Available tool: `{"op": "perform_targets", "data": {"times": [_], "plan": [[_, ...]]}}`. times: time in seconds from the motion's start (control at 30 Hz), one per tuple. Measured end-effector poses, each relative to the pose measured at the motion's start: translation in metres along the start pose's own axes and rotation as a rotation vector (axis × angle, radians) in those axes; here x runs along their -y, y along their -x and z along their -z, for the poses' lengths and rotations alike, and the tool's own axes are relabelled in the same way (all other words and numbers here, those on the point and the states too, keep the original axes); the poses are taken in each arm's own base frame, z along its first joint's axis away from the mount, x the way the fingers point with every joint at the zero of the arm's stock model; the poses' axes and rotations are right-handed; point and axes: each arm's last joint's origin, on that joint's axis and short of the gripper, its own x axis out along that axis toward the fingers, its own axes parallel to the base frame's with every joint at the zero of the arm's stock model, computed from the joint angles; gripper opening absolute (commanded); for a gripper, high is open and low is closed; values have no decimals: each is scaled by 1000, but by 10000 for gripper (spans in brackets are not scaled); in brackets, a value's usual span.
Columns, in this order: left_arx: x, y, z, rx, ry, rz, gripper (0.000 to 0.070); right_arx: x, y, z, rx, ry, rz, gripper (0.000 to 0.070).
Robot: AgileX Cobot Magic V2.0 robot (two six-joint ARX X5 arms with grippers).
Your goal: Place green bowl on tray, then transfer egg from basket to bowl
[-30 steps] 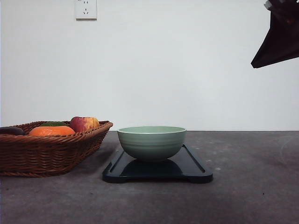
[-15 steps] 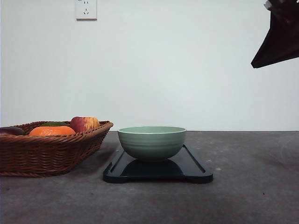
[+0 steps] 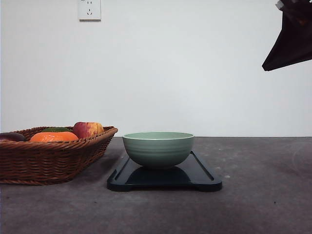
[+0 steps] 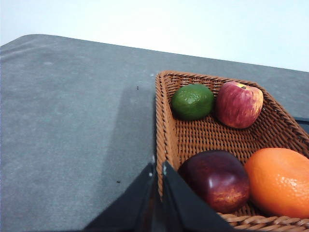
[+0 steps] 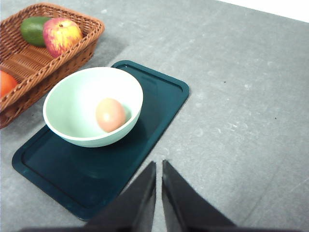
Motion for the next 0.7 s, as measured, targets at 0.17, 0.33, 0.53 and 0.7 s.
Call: {"op": "perform_targets", "data": {"times": [0.17, 0.33, 0.53, 0.7], "plan": [[0, 0, 0, 0, 0, 0, 19, 0, 0, 0, 0, 0, 0, 13], [0, 0, 0, 0, 0, 0, 19, 0, 0, 0, 0, 0, 0, 13], [0, 0, 0, 0, 0, 0, 19, 0, 0, 0, 0, 0, 0, 13], [0, 0, 0, 0, 0, 0, 19, 1, 5, 0, 12, 24, 25, 13]]}}
